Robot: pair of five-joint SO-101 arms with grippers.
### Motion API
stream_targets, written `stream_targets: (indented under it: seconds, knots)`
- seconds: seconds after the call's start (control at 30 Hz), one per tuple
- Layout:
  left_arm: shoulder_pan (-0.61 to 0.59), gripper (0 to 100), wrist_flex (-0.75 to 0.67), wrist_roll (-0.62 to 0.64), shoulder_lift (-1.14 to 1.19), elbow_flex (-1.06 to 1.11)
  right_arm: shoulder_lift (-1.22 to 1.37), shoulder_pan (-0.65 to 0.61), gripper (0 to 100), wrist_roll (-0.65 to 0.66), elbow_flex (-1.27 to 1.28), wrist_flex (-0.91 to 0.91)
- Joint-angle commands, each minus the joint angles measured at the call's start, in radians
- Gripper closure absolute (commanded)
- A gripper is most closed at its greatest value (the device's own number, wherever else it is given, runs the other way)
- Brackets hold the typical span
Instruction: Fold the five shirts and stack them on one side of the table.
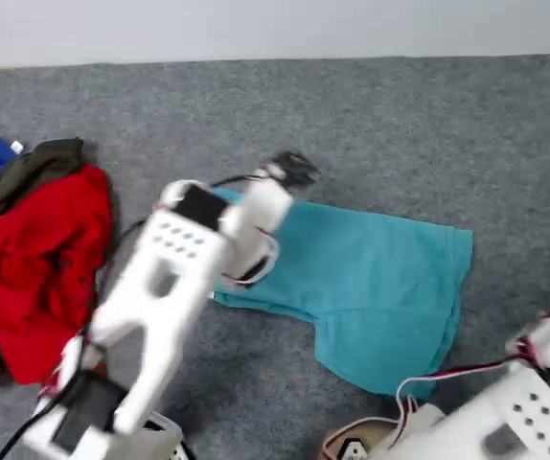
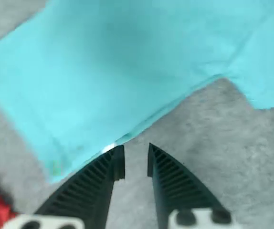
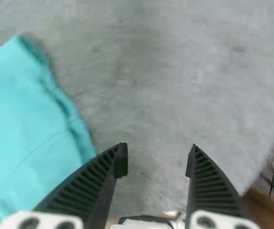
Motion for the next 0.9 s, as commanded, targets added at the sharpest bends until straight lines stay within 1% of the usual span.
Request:
stream_targets:
  seconds: [0.0,0.23,0.4,0.6,0.87]
  knots:
    - [0.107,90,-0.012,-0.052,0.101,-0.096,-0.022,0.165,78.6,0.015,-0.068,0.041]
    - [0.267,90,-0.020,-0.210,0.242,-0.120,-0.022,0.432,78.6,0.218,-0.080,0.033]
    - [0.344,89,-0.020,-0.334,0.285,-0.143,-0.022,0.568,78.6,0.338,-0.078,0.036]
    - [0.399,80,-0.018,-0.405,0.351,-0.214,-0.021,0.618,78.6,0.399,-0.077,0.042]
    - [0.407,79,-0.018,-0.575,0.451,-0.246,-0.022,0.610,78.6,0.394,-0.077,0.045]
